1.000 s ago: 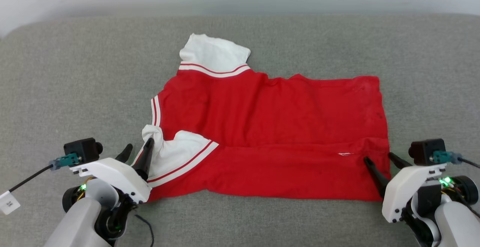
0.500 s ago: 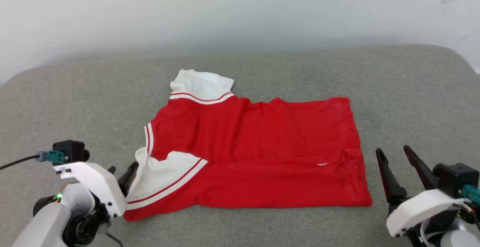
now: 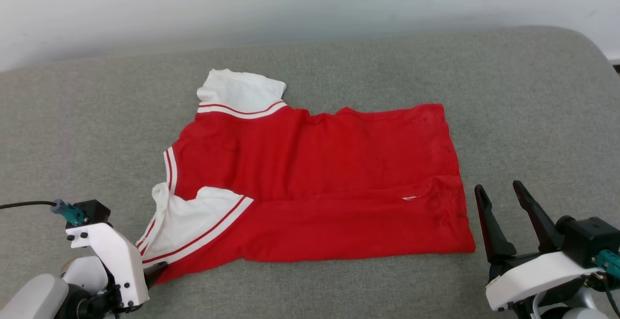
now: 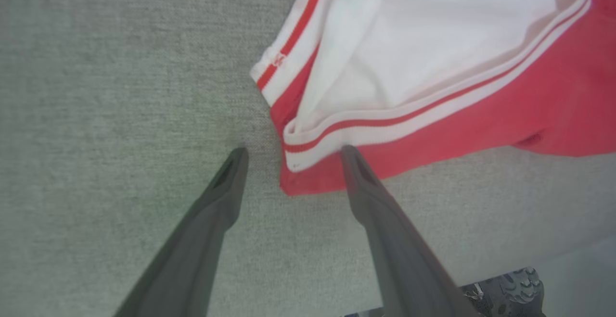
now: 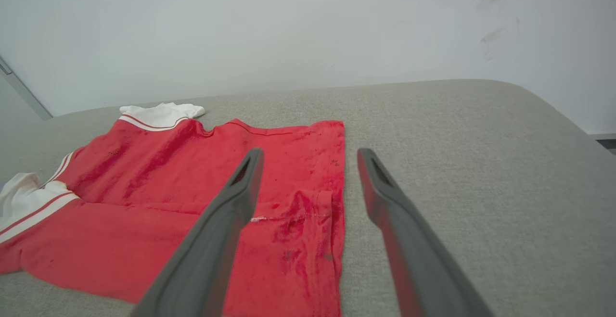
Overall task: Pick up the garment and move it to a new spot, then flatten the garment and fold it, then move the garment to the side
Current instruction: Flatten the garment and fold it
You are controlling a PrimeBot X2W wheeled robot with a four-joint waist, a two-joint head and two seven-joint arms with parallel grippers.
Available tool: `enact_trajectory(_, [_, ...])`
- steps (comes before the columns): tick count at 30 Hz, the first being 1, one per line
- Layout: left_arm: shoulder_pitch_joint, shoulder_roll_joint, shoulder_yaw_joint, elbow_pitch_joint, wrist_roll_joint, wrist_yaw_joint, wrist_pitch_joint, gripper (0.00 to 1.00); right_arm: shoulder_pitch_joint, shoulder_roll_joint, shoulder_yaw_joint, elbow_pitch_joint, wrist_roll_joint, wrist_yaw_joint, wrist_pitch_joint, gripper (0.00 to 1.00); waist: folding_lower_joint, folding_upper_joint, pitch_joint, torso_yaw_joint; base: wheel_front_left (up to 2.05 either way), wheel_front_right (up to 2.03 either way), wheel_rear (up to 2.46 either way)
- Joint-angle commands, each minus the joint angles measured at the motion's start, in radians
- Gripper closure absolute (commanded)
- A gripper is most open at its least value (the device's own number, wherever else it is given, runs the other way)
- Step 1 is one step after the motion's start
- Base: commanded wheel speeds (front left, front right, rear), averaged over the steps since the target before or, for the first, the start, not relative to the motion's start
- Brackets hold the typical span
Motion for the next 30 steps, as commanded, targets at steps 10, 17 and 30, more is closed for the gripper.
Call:
enact_trajectory(10, [-0.005,-0.094,-0.01,0.09,-0.05,-0.03,-0.016,1.0,-0.026,0.014,-0.009,0.005,0.014,-0.001,0.026,0.0,0.0001,0.0,0.07,-0.027,0.0,0.0,0.0])
enact_trajectory(17, [-0.019,-0.111,0.005,0.109,-0.019,-0.061,-0.113,1.0,-0.029,-0.022,-0.042,0.003,0.061,-0.001,0.131,0.0,0.0001,0.0,0.047,0.001,0.0,0.0,0.0])
enact_trajectory(30, [-0.035,-0.078,0.04,-0.093,0.068,-0.026,-0.258,1.0,-0.102,-0.117,-0.07,0.09,0.175,-0.001,0.727,0.0,0.0001,0.0,0.062,0.08,0.0,0.0,0.0])
